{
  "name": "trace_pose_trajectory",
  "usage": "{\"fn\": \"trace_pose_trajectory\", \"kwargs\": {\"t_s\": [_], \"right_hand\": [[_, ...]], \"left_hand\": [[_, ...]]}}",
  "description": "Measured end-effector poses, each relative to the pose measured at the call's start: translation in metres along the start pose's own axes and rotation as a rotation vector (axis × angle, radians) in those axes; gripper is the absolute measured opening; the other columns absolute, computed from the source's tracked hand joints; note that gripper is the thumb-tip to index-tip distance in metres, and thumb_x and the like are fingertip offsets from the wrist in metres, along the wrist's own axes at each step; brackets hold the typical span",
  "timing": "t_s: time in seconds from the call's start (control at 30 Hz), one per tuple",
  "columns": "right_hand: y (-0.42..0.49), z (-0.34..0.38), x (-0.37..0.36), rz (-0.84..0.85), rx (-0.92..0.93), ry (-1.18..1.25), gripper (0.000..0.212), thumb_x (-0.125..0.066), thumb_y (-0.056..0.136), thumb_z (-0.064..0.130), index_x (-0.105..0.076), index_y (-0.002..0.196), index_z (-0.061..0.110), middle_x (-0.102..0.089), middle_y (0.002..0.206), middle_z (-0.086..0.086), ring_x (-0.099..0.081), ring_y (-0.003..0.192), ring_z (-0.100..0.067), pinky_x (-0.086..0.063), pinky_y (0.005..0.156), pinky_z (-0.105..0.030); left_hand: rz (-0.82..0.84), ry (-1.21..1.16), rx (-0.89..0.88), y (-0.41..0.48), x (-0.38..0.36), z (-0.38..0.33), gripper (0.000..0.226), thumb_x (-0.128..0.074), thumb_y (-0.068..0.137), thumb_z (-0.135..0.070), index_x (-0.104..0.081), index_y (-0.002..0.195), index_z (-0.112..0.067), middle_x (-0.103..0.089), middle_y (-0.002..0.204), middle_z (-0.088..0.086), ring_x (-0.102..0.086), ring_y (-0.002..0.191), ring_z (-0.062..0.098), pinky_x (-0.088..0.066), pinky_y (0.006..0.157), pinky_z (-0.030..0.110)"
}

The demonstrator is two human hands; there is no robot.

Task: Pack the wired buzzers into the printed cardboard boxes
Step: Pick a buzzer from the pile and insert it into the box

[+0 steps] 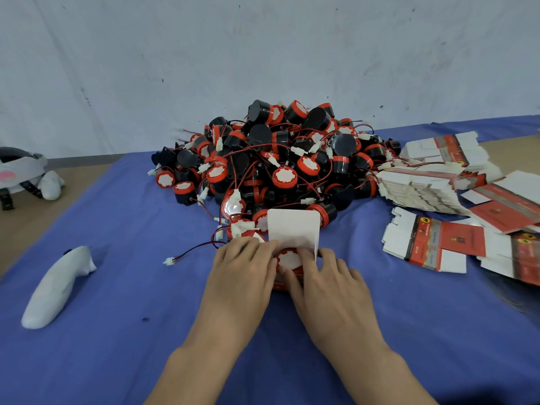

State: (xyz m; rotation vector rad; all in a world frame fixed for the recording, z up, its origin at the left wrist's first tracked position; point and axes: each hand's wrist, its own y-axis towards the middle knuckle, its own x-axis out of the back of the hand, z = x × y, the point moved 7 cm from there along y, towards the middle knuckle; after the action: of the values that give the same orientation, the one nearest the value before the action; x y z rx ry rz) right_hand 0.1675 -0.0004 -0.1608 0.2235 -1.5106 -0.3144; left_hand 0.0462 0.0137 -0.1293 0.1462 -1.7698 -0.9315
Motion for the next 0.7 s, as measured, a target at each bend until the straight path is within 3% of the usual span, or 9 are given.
{"fn": "trace_pose_trajectory", "kwargs": {"t_s": [0.1,0.2,0.33,0.43,0.53,0.6,0.7], "right_hand": [[0.003,0.000,0.000,-0.013,0.018,0.030,0.071,-0.003,0.098,0.061,-0.030,0.153,0.025,-0.052,0.120,-0.001,-0.059,0.101,-0.020,-0.035,0.073,-0.031],[0.004,-0.002,-0.003,0.000,0.005,0.037,0.068,-0.006,0.100,0.063,-0.027,0.152,0.024,-0.047,0.123,-0.002,-0.056,0.105,-0.020,-0.032,0.075,-0.031],[0.006,-0.001,-0.005,0.011,-0.009,0.029,0.069,-0.011,0.101,0.063,-0.032,0.150,0.020,-0.047,0.122,-0.003,-0.055,0.103,-0.021,-0.030,0.073,-0.032],[0.007,-0.002,-0.006,0.026,-0.017,0.030,0.072,-0.006,0.099,0.064,-0.030,0.151,0.019,-0.045,0.124,-0.003,-0.054,0.106,-0.021,-0.030,0.073,-0.031],[0.007,-0.002,-0.006,0.024,-0.003,0.048,0.071,-0.005,0.099,0.063,-0.028,0.152,0.020,-0.044,0.123,-0.003,-0.053,0.106,-0.020,-0.030,0.074,-0.030],[0.005,-0.002,-0.005,0.020,-0.010,0.055,0.070,-0.007,0.100,0.062,-0.033,0.151,0.021,-0.047,0.121,-0.002,-0.056,0.103,-0.019,-0.031,0.073,-0.029],[0.002,-0.002,-0.006,0.020,-0.012,0.050,0.065,-0.021,0.100,0.061,-0.049,0.141,0.019,-0.055,0.113,-0.004,-0.062,0.092,-0.021,-0.033,0.068,-0.029]], "left_hand": [[-0.052,0.028,-0.036,-0.002,0.004,0.000,0.017,-0.064,0.092,-0.016,-0.073,0.106,-0.013,-0.069,0.093,0.002,-0.065,0.091,0.028,-0.056,0.075,0.043],[-0.049,0.024,-0.033,-0.005,0.009,0.004,0.030,-0.049,0.092,-0.028,-0.073,0.107,-0.017,-0.068,0.093,-0.004,-0.063,0.090,0.024,-0.053,0.076,0.039],[-0.015,0.003,-0.088,-0.010,0.010,0.013,0.025,-0.062,0.090,-0.023,-0.072,0.113,-0.020,-0.068,0.095,-0.007,-0.062,0.092,0.022,-0.053,0.076,0.039],[-0.017,-0.001,-0.100,-0.008,0.011,0.012,0.024,-0.060,0.092,-0.022,-0.073,0.112,-0.018,-0.070,0.092,-0.006,-0.063,0.087,0.022,-0.054,0.072,0.040],[-0.009,0.005,-0.064,-0.006,0.006,0.004,0.029,-0.078,0.081,-0.001,-0.075,0.107,-0.014,-0.071,0.089,-0.003,-0.065,0.079,0.025,-0.056,0.066,0.040],[0.044,-0.002,-0.022,-0.004,0.000,0.001,0.042,-0.085,0.071,0.005,-0.075,0.107,-0.013,-0.071,0.091,-0.001,-0.067,0.080,0.025,-0.057,0.067,0.039],[0.070,0.000,-0.007,-0.003,-0.002,-0.002,0.042,-0.085,0.071,0.002,-0.075,0.107,-0.015,-0.073,0.089,-0.005,-0.065,0.073,0.022,-0.055,0.064,0.036]]}}
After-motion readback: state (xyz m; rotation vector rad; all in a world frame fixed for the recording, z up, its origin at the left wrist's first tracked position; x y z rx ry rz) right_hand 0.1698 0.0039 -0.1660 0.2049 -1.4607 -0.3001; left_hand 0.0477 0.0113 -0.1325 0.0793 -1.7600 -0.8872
